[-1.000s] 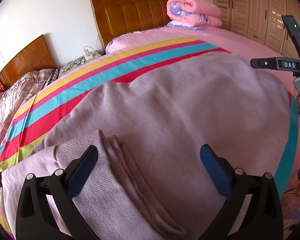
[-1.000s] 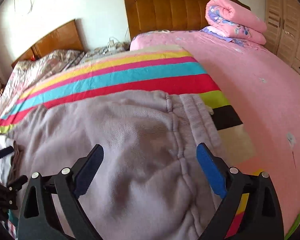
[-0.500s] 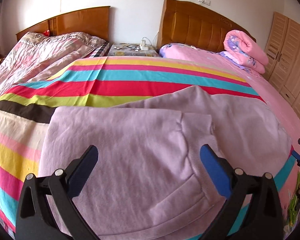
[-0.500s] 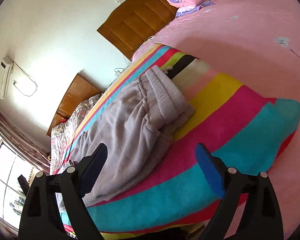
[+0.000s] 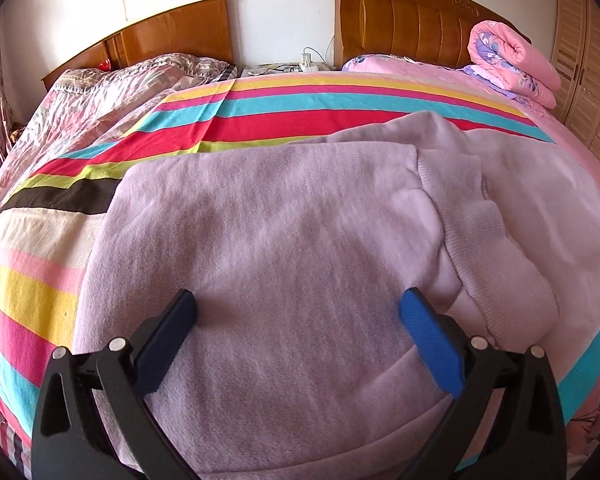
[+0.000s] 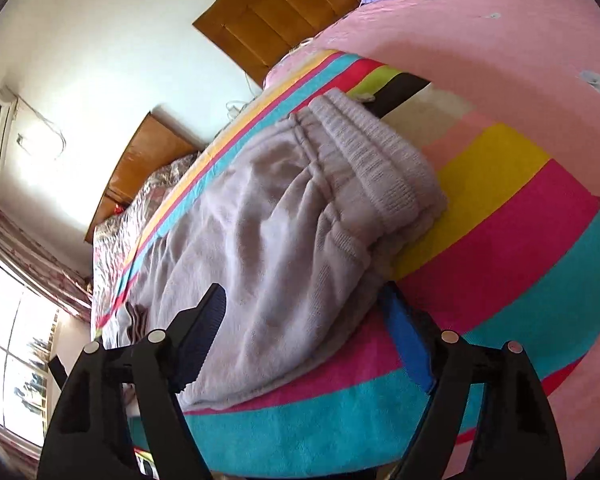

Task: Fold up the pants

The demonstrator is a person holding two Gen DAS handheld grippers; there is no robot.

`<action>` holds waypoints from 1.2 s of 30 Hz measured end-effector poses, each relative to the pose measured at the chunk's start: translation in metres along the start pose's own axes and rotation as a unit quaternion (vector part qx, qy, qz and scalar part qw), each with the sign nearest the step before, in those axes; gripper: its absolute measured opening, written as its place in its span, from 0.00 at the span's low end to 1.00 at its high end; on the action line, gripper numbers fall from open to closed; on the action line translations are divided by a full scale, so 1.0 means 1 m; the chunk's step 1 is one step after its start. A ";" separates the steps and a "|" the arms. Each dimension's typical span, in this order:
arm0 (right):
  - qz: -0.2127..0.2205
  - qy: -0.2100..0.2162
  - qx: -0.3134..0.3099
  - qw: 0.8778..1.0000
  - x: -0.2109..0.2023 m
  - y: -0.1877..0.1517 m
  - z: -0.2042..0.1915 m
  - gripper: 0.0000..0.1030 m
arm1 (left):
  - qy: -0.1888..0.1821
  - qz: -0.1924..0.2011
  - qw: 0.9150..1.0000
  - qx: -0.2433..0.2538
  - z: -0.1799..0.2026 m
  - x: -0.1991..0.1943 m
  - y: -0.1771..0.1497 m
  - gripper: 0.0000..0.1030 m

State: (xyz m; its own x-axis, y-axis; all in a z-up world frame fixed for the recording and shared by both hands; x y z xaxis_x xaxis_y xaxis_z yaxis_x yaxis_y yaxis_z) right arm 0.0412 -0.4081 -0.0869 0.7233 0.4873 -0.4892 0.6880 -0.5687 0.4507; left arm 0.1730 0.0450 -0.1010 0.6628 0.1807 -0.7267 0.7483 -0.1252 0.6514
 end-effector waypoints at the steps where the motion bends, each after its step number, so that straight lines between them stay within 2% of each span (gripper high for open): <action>1: -0.009 -0.002 -0.005 1.000 0.002 -0.003 -0.005 0.75 | 0.001 0.000 1.000 0.000 0.001 0.000 0.000 0.99; 3: -0.008 -0.013 -0.009 1.000 0.005 -0.002 -0.006 0.74 | 0.001 0.001 1.000 0.001 0.001 -0.001 0.001 0.99; 5: 0.015 -0.025 0.012 0.999 0.004 0.008 0.000 0.73 | 0.000 0.001 1.000 0.001 0.002 -0.001 0.002 0.99; 8: 0.044 -0.017 0.049 0.998 0.005 0.022 0.012 0.73 | -0.004 0.002 1.000 0.000 0.003 -0.001 0.003 0.99; 11: 0.015 -0.033 0.018 0.999 0.011 0.020 0.004 0.73 | -0.007 0.003 1.000 -0.001 0.002 -0.003 0.002 0.99; 13: -0.022 -0.023 -0.003 0.999 0.015 0.013 -0.004 0.62 | -0.008 0.003 1.000 0.002 0.002 -0.006 0.003 0.99; 15: -0.030 -0.035 -0.014 0.999 0.014 0.011 -0.005 0.57 | -0.018 0.003 1.000 0.001 -0.001 -0.012 0.007 0.99; 17: -0.015 -0.040 0.003 0.999 0.011 0.015 0.001 0.50 | -0.011 0.014 1.000 -0.009 -0.008 -0.021 0.013 0.99; 19: 0.005 -0.047 0.016 0.999 0.012 0.018 0.006 0.37 | 0.008 0.020 1.000 -0.009 -0.015 -0.026 0.017 0.99; 22: 0.032 -0.048 0.010 0.998 0.013 0.014 0.006 0.29 | 0.030 0.002 1.000 -0.006 -0.026 -0.019 0.014 0.99; 24: 0.063 -0.023 0.009 0.998 0.007 0.013 0.007 0.24 | 0.031 -0.020 0.999 0.007 -0.026 -0.008 0.005 0.99; 26: 0.089 -0.003 0.022 0.996 0.003 0.011 0.010 0.22 | 0.034 -0.011 0.999 0.018 -0.024 -0.005 -0.002 0.99; 28: 0.109 -0.001 0.022 0.994 0.000 0.011 0.006 0.21 | 0.029 -0.010 0.999 0.012 -0.026 -0.005 -0.003 0.99; 31: 0.139 -0.016 -0.024 0.990 -0.005 0.018 -0.029 0.21 | 0.020 -0.010 1.000 0.014 -0.028 -0.006 -0.002 0.99; 33: 0.152 -0.036 -0.098 0.983 -0.005 0.024 -0.076 0.21 | 0.010 0.009 1.000 -0.003 -0.038 -0.019 0.000 0.99; 35: 0.153 -0.050 -0.200 0.967 0.004 0.025 -0.139 0.21 | 0.003 0.034 0.999 -0.036 -0.058 -0.036 0.004 0.99; 36: 0.149 -0.052 -0.253 0.955 0.012 0.020 -0.173 0.21 | 0.004 0.043 0.998 -0.052 -0.070 -0.043 0.007 0.99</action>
State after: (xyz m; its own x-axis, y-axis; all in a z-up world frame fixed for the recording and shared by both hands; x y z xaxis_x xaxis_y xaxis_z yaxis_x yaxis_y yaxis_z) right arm 0.0740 -0.2986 0.0457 0.8999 0.2703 -0.3422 0.4115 -0.2669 0.8714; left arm 0.1478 0.1049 -0.0505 0.7234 0.1808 -0.6664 0.6821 -0.0376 0.7303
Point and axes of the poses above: each gripper's, at about its wrist camera, not at the fingertips, and x roughly the way its jaws point, z to its right, y to its top, the point moved 2 cm from there along x, roughly the way its jaws point, and after that the axes turned 14 degrees about y, right-handed, at the moved point
